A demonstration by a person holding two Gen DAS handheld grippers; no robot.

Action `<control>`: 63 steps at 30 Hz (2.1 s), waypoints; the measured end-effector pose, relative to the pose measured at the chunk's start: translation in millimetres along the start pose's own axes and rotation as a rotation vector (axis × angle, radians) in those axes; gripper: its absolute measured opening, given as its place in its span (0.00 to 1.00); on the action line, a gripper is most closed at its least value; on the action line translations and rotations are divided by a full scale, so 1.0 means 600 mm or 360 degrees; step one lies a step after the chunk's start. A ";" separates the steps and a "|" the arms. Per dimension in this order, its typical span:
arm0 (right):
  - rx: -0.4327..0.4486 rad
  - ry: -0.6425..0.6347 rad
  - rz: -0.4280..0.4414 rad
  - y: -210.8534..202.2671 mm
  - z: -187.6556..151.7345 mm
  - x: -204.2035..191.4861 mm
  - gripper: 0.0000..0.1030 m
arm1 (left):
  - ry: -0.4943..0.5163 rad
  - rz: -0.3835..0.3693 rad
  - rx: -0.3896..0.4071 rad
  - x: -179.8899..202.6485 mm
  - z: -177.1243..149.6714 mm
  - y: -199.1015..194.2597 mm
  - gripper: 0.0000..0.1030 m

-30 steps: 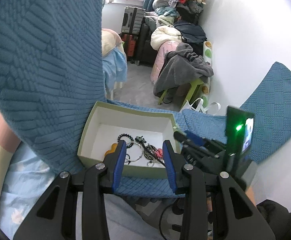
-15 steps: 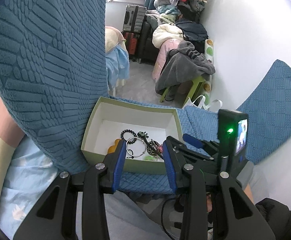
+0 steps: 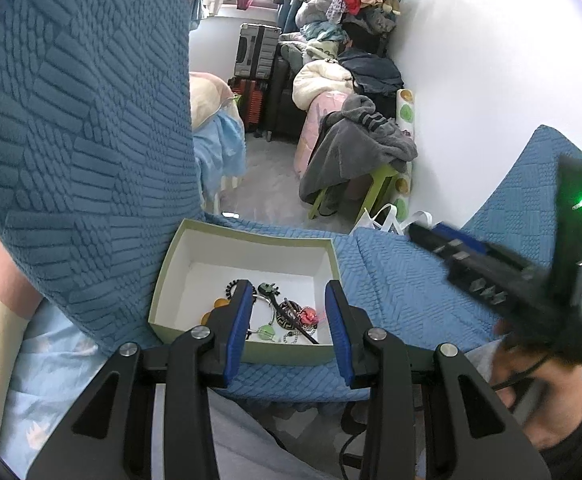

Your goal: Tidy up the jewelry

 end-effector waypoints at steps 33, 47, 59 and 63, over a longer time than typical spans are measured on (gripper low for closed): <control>0.0180 0.0163 -0.0218 -0.252 -0.088 0.043 0.46 | 0.0134 -0.0072 0.0044 0.093 -0.016 -0.090 0.37; 0.0131 0.0190 -0.0273 -0.252 -0.130 0.050 0.58 | 0.0151 -0.0042 -0.0022 0.096 -0.048 -0.080 0.39; 0.0103 0.0227 -0.0327 -0.248 -0.145 0.059 0.96 | 0.0154 0.0034 -0.0055 0.090 -0.059 -0.063 0.78; 0.0107 0.0228 -0.0374 -0.251 -0.146 0.063 0.99 | 0.0161 0.0058 -0.0086 0.091 -0.063 -0.056 0.79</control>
Point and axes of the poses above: each gripper's, at about its wrist camera, not at the fingertips, and y roughly the way its jaws point, x to its right, z to its top, the point moved 3 cm from there along y, roughly the way its jaws point, and after that the axes turned 5 degrees about z, right-handed, at the moved point
